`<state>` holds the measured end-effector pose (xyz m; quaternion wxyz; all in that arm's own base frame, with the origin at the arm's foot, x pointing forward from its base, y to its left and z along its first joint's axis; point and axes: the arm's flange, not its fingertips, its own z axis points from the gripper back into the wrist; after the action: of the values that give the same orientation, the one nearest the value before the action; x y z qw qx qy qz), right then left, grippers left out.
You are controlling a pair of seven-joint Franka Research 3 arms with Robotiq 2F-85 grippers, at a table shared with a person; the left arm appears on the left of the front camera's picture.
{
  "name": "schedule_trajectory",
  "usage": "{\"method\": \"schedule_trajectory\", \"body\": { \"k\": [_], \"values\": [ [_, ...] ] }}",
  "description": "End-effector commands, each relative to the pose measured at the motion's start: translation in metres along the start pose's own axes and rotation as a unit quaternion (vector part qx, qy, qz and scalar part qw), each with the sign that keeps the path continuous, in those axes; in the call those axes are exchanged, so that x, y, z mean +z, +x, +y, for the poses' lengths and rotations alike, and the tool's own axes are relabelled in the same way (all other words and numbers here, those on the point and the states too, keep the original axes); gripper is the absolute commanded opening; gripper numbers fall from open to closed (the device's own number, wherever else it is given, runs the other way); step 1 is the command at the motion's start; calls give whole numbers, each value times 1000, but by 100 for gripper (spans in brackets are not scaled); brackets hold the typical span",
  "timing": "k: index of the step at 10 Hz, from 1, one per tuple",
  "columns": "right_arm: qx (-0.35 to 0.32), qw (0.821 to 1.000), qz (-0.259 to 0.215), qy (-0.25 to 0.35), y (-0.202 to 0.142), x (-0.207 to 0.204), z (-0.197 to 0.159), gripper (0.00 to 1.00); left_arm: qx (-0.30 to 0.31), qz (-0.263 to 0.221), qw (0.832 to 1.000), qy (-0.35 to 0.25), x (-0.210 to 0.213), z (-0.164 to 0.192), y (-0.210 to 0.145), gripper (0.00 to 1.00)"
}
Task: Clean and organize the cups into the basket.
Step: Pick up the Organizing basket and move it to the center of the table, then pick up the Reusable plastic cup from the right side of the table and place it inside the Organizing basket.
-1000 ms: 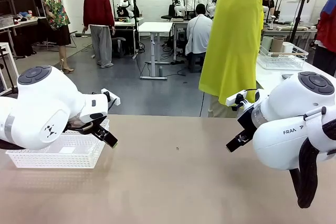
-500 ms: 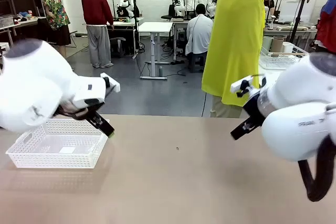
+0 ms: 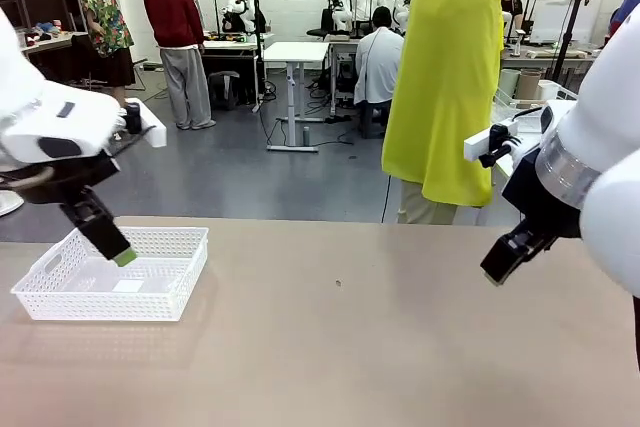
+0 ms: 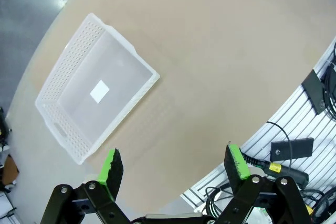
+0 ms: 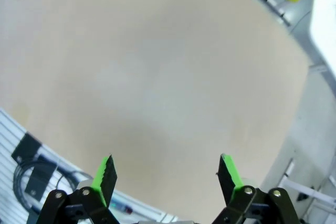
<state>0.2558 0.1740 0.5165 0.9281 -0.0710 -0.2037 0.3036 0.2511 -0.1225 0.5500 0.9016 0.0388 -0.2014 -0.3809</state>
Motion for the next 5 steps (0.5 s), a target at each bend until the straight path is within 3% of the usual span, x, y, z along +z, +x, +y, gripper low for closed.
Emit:
{"method": "schedule_trajectory", "body": {
  "k": [1, 3, 4, 5],
  "values": [
    [-10, 1000, -11, 5, 10, -16, -19, 100, -4, 4, 1000, -1, -16, 1, 10, 100],
    [-10, 1000, -11, 5, 10, -16, -19, 100, -4, 4, 1000, -1, -16, 1, 10, 100],
    [-4, 1000, -4, 1, 0, 1, -3, 100, -1, 2, 1000, -1, -2, 0, 0, 100],
    [-40, 977, -66, 197, -8, -11, -45, 100, 46, -86, 972, -212, -9, 30, -4, 100]
  ]
}}
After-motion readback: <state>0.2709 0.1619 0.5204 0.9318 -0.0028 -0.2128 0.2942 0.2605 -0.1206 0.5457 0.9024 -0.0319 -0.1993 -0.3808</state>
